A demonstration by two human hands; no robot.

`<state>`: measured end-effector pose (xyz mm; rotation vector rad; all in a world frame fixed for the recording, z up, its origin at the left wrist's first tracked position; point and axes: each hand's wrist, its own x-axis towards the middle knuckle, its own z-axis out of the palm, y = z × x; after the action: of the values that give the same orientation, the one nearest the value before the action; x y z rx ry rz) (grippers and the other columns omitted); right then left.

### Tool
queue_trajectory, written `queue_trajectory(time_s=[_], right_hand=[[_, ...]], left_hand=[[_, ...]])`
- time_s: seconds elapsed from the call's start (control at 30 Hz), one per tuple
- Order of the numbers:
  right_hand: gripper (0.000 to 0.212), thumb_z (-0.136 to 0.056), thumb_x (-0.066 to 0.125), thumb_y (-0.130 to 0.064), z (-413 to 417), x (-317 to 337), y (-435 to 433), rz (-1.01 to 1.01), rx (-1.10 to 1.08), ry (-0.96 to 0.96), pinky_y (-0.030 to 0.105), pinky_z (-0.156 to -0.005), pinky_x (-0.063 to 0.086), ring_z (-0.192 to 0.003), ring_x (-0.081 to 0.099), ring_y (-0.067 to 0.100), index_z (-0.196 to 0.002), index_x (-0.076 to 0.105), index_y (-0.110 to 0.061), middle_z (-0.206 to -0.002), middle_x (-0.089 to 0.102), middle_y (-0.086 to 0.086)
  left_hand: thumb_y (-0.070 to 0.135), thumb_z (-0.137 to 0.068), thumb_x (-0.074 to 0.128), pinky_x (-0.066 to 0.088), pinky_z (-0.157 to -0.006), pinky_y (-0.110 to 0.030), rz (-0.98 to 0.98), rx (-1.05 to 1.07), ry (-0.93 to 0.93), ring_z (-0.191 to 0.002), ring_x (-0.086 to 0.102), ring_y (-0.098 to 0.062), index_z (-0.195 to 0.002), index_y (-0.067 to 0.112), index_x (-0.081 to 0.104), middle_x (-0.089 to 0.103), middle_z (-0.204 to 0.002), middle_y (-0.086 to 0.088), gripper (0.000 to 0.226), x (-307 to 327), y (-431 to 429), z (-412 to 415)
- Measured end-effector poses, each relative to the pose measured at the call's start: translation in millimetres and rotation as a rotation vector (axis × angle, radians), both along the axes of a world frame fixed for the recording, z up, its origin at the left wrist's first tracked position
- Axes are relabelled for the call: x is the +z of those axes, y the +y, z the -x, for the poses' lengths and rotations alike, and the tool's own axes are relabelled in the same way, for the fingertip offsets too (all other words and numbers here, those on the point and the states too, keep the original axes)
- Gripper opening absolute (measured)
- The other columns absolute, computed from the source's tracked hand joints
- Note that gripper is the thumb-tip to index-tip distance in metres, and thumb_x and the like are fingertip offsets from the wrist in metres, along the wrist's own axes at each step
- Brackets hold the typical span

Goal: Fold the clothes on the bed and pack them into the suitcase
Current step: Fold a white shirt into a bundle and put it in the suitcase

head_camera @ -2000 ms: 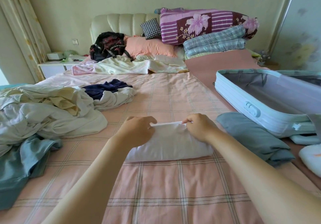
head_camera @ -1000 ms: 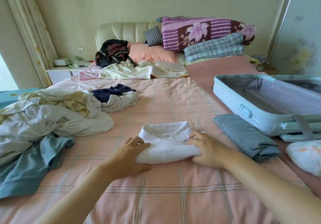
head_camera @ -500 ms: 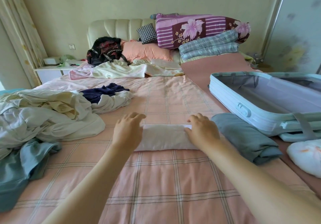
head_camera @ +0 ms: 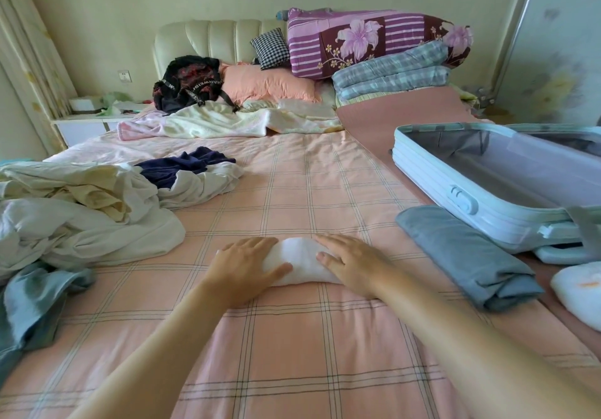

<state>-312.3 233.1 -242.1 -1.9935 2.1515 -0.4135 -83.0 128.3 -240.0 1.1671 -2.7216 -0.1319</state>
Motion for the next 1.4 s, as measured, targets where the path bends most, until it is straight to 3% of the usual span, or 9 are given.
queue_trajectory(time_s=[0.17, 0.37, 0.53, 0.63, 0.8, 0.9, 1.03, 1.13, 1.4], right_hand=[[0.093, -0.081, 0.063, -0.044, 11.7, 2.4, 15.9, -0.071, 0.079, 0.024, 0.028, -0.123, 0.016, -0.151, 0.016, 0.013, -0.159, 0.012, -0.038, -0.166, 0.013, -0.006], [0.084, -0.081, 0.053, -0.009, 0.6, 24.6, 25.4, -0.088, 0.027, 0.026, 0.024, -0.116, 0.029, -0.142, 0.038, 0.014, -0.154, 0.028, -0.043, -0.158, 0.037, -0.011], [0.076, -0.082, 0.057, -0.023, -23.6, 46.5, 52.9, -0.178, 0.025, 0.119, 0.035, -0.102, 0.048, -0.124, 0.054, 0.026, -0.150, 0.033, -0.043, -0.140, 0.055, 0.001], [0.045, -0.079, 0.063, -0.047, -45.8, 62.9, 74.6, -0.183, 0.102, 0.125, 0.035, -0.083, 0.054, -0.098, 0.064, 0.023, -0.123, 0.058, -0.037, -0.105, 0.068, -0.005], [0.054, -0.086, 0.038, -0.076, -71.1, 70.8, 76.3, -0.165, 0.058, 0.015, 0.036, -0.079, 0.051, -0.085, 0.061, 0.014, -0.092, 0.065, -0.030, -0.087, 0.067, -0.009], [0.036, -0.098, 0.042, -0.059, -77.7, 54.3, 55.4, -0.031, -0.058, 0.069, 0.035, -0.077, 0.044, -0.097, 0.060, 0.022, -0.104, 0.058, -0.028, -0.102, 0.066, -0.003], [0.056, -0.098, 0.029, -0.056, -90.8, 27.8, 34.2, -0.114, -0.083, -0.122, 0.043, -0.112, 0.034, -0.139, 0.039, 0.028, -0.151, 0.032, -0.039, -0.152, 0.042, 0.003], [0.063, -0.093, 0.023, -0.053, -106.2, 21.9, 32.0, -0.136, -0.048, -0.244, 0.039, -0.118, 0.028, -0.146, 0.035, 0.026, -0.156, 0.016, -0.047, -0.161, 0.033, -0.002], [0.065, -0.098, 0.058, -0.027, -105.5, 27.2, 50.4, 0.047, -0.050, -0.502, 0.026, -0.113, 0.032, -0.142, 0.040, 0.019, -0.157, 0.031, -0.028, -0.158, 0.039, 0.000]], left_hand=[[0.069, -0.070, 0.071, 0.036, -0.102, -0.028, -0.100, -0.127, 0.043, -0.128, 0.044, -0.011, -0.146, 0.044, 0.030, 0.039, -0.144, 0.022, 0.090, 5.4, -6.3, -24.9], [0.028, -0.069, 0.067, 0.047, -0.096, -0.034, -0.095, -0.092, 0.020, -0.121, 0.053, -0.012, -0.136, 0.048, 0.039, 0.051, -0.135, 0.023, 0.076, 17.0, -7.3, -32.3], [0.014, -0.078, 0.054, 0.046, -0.093, -0.028, 0.102, 0.000, -0.048, -0.127, 0.051, -0.007, -0.142, 0.051, 0.039, 0.047, -0.142, 0.028, 0.075, 30.2, 3.6, -38.6], [0.015, -0.085, 0.048, 0.036, -0.108, -0.030, 0.088, 0.030, -0.200, -0.139, 0.038, -0.007, -0.149, 0.051, 0.027, 0.036, -0.152, 0.023, 0.076, 38.3, 11.0, -40.0], [0.015, -0.091, 0.040, 0.021, -0.116, -0.036, 0.016, 0.173, -0.099, -0.145, 0.023, -0.016, -0.147, 0.048, 0.033, 0.025, -0.160, 0.010, 0.065, 45.7, 38.4, -39.2], [0.032, -0.100, 0.035, 0.029, -0.110, -0.038, 0.047, 0.296, 0.051, -0.138, 0.028, -0.022, -0.143, 0.043, 0.042, 0.027, -0.155, 0.002, 0.045, 37.6, 56.0, -37.8], [0.046, -0.101, 0.037, 0.044, -0.088, -0.032, -0.136, 0.383, 0.268, -0.117, 0.047, -0.025, -0.143, 0.034, 0.042, 0.030, -0.143, -0.004, 0.045, 26.0, 72.3, -39.1], [0.039, -0.100, 0.045, 0.044, -0.071, -0.026, -0.280, 0.372, 0.456, -0.087, 0.053, -0.020, -0.144, 0.025, 0.041, 0.022, -0.149, -0.006, 0.046, 15.4, 82.6, -37.1], [0.016, -0.092, 0.059, 0.035, -0.093, -0.025, -0.317, 0.286, 0.705, -0.126, 0.046, -0.023, -0.137, 0.021, 0.052, 0.041, -0.147, -0.007, 0.046, 17.1, 83.8, -18.0]])
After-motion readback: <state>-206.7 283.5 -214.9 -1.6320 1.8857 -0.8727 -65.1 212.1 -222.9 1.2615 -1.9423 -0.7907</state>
